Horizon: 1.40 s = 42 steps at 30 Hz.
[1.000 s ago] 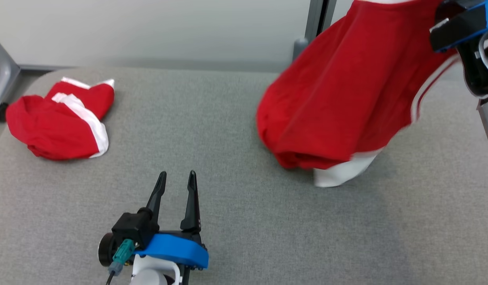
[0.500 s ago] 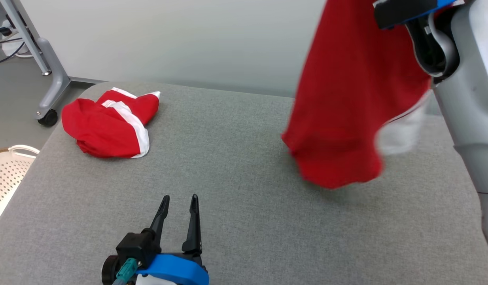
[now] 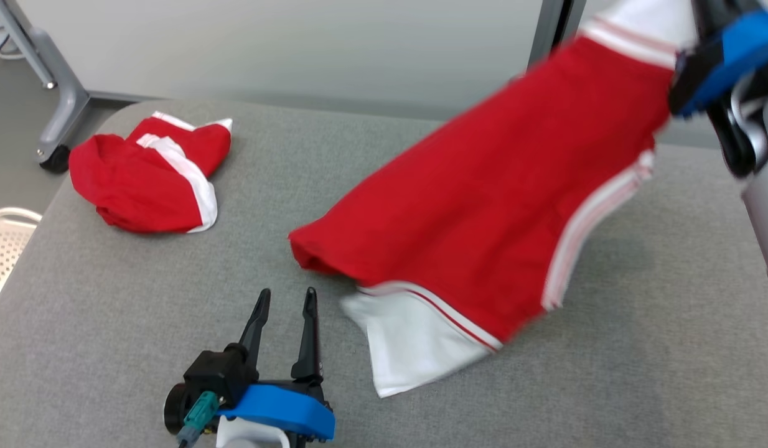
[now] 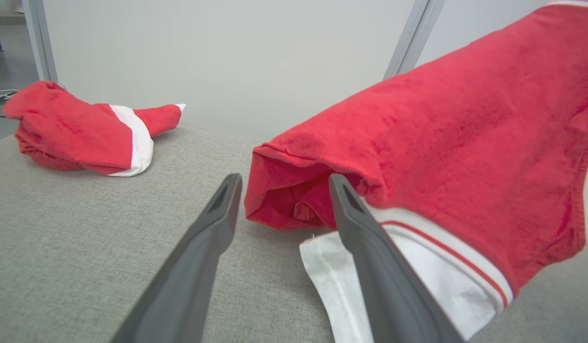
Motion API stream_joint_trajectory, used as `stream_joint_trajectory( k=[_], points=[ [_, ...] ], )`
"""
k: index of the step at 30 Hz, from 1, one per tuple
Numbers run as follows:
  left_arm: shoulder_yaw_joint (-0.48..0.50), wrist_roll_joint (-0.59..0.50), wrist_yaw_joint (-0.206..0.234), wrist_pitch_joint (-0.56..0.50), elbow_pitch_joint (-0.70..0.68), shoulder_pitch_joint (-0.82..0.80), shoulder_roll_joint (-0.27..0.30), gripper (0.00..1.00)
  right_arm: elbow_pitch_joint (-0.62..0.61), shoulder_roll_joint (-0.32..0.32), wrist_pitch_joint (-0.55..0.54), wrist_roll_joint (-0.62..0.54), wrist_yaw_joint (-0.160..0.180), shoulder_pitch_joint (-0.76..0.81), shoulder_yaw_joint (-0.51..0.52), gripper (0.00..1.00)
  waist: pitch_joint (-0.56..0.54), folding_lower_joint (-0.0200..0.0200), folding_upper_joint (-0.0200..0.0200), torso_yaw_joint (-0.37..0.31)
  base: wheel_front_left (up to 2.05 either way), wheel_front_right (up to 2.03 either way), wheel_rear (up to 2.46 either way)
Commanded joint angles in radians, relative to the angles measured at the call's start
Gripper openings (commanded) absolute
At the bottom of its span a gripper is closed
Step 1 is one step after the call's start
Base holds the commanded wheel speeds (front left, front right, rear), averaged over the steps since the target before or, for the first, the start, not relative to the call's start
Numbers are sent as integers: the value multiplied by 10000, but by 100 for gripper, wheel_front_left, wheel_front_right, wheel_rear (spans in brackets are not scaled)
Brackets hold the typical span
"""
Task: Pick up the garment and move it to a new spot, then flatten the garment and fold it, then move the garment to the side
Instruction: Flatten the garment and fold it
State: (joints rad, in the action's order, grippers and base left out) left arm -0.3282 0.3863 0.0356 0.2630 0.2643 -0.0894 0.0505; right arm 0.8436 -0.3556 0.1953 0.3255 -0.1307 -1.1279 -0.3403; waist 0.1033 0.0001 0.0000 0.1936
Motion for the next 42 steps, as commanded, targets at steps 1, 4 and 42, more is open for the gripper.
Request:
stream_joint_trajectory(
  k=[1, 4, 42],
  points=[
    [-103, -7, 51, 27, -15, -223, -4, 100, 697, -242, 36, -267, -2, 413, 99, 0, 338, -1, 0, 209, 0, 0, 0],
    [-265, 6, 74, 27, -36, -447, -3, 100, 1802, -468, 153, -597, -2, 795, 421, 48, 676, -1, 0, 380, 0, 0, 0],
    [-77, -95, 29, 27, 41, -335, -3, 100, -1166, 881, 627, 2331, -2, 5625, -8250, 100, 435, -1, 0, 346, 0, 0, 0]
  ],
)
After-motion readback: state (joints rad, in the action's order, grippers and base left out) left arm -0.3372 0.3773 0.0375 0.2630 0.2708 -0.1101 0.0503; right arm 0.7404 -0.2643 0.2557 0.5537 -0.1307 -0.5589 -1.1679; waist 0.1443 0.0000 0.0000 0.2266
